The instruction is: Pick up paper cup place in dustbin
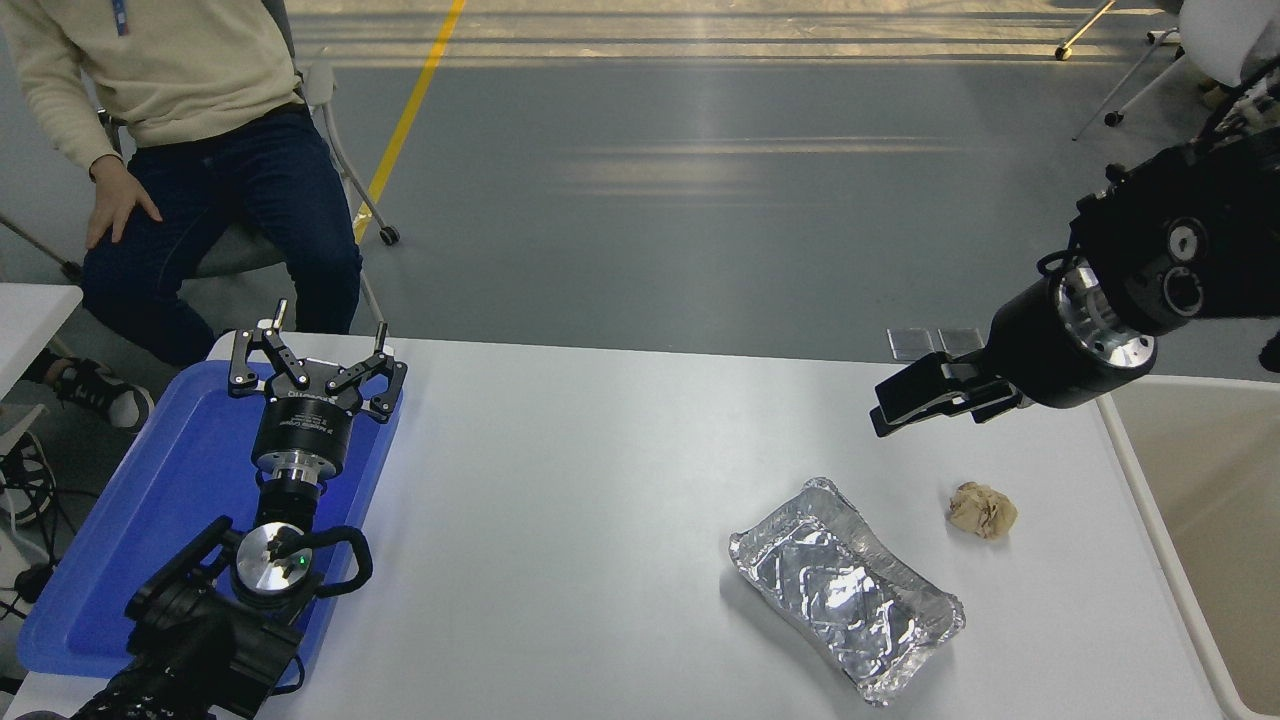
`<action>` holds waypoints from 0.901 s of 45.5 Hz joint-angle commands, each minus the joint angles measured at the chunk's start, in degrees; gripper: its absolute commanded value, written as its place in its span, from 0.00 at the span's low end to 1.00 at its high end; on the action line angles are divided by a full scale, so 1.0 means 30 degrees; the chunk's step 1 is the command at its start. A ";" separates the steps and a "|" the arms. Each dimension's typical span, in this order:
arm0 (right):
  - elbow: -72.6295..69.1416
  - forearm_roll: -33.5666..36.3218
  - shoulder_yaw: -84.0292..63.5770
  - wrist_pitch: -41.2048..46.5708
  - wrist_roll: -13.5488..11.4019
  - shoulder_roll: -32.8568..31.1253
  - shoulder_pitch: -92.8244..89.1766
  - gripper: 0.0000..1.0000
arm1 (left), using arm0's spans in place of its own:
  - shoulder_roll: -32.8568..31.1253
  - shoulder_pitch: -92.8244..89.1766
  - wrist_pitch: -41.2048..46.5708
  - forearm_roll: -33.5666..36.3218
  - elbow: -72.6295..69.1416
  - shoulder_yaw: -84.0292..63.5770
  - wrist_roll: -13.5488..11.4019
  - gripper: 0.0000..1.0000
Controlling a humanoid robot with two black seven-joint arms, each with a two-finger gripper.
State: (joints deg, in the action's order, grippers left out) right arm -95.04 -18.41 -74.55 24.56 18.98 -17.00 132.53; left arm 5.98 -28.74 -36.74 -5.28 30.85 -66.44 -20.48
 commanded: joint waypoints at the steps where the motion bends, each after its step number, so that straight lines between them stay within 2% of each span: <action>1: -0.1221 0.1509 -0.0024 0.1979 0.0002 0.0657 0.1410 1.00 | 0.0000 -0.0001 -0.0001 0.0001 0.0001 0.0000 0.0000 1.00; 27: -0.1655 0.1714 -0.2776 0.1394 -0.0057 0.3291 0.1263 1.00 | 0.0000 -0.0001 -0.0030 0.0001 0.0001 0.0000 0.0000 1.00; 31: -0.1655 0.2386 -0.3129 0.1452 -0.0086 0.3586 0.1351 1.00 | 0.0000 -0.0001 -0.0030 0.0001 0.0001 0.0000 0.0000 1.00; 37: -0.1655 0.3879 -0.2954 0.1628 -0.0730 0.3849 0.1497 1.00 | 0.0000 -0.0001 -0.0030 0.0001 0.0001 0.0000 0.0000 1.00; 41: -0.1655 0.5197 -0.2895 0.1628 -0.0818 0.4026 0.1439 1.00 | 0.0000 -0.0001 -0.0030 0.0001 0.0001 0.0000 0.0000 1.00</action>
State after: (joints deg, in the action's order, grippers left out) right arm -99.90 -9.93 -82.40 29.22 17.91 -7.09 136.66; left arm 5.98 -28.74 -36.81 -5.27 30.85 -66.44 -20.48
